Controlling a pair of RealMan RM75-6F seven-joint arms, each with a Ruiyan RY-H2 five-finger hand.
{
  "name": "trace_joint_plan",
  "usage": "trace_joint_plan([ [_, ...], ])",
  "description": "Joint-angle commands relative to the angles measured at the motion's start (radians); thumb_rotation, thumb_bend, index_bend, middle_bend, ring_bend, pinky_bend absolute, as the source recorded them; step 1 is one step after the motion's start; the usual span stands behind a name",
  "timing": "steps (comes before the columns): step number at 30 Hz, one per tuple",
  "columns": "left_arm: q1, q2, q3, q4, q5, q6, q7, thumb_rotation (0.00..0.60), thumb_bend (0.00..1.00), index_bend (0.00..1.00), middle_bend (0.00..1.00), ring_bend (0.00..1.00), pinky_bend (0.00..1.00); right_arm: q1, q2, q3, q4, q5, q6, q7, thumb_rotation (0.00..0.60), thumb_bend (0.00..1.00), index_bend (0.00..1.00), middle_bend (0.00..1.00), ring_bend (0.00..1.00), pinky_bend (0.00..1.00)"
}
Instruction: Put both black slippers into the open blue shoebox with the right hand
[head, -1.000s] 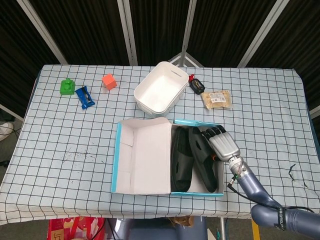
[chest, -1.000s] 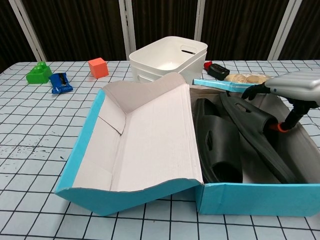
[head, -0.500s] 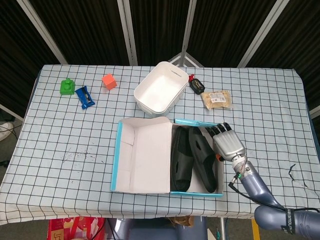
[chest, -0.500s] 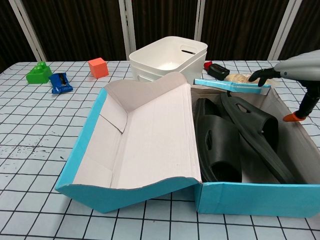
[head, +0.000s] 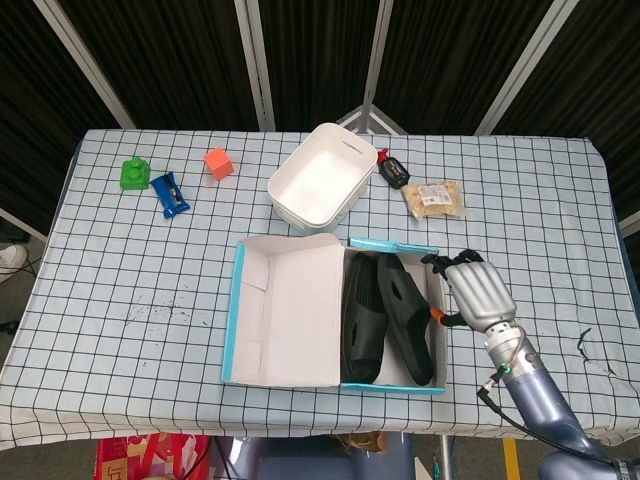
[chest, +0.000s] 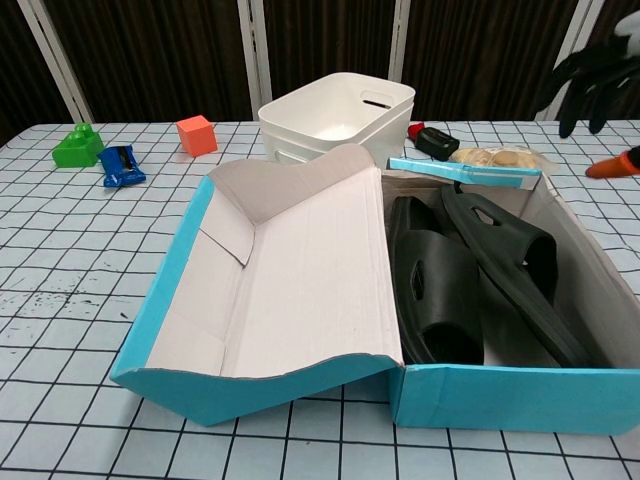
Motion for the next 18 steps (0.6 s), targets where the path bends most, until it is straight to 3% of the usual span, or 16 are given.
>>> trace_joint_plan([
  [1,0.007,0.005,0.002,-0.002,0.01,0.013,-0.012,0.6,0.37,0.03,0.0,0.0,0.03,-0.214,0.068,-0.034,-0.005,-0.337,0.195,0.25,0.6,0.27,0.28,0.35,0.35,0.2],
  [5,0.012,0.009,0.006,-0.006,0.025,0.024,-0.024,0.6,0.37,0.03,0.0,0.0,0.03,-0.321,0.075,-0.113,0.075,-0.501,0.314,0.243,0.6,0.27,0.28,0.23,0.29,0.17],
  [9,0.016,0.013,0.011,-0.007,0.035,0.029,-0.032,0.6,0.37,0.03,0.0,0.0,0.03,-0.414,0.063,-0.172,0.163,-0.589,0.417,0.179,0.6,0.27,0.28,0.18,0.19,0.15],
  [12,0.02,0.016,0.012,-0.009,0.04,0.035,-0.039,0.6,0.37,0.03,0.0,0.0,0.03,-0.471,0.061,-0.207,0.217,-0.605,0.459,0.11,0.6,0.27,0.25,0.15,0.16,0.15],
  [18,0.025,0.019,0.014,-0.012,0.046,0.045,-0.046,0.6,0.37,0.03,0.0,0.0,0.03,-0.542,0.044,-0.215,0.281,-0.594,0.529,0.015,0.6,0.27,0.22,0.11,0.13,0.12],
])
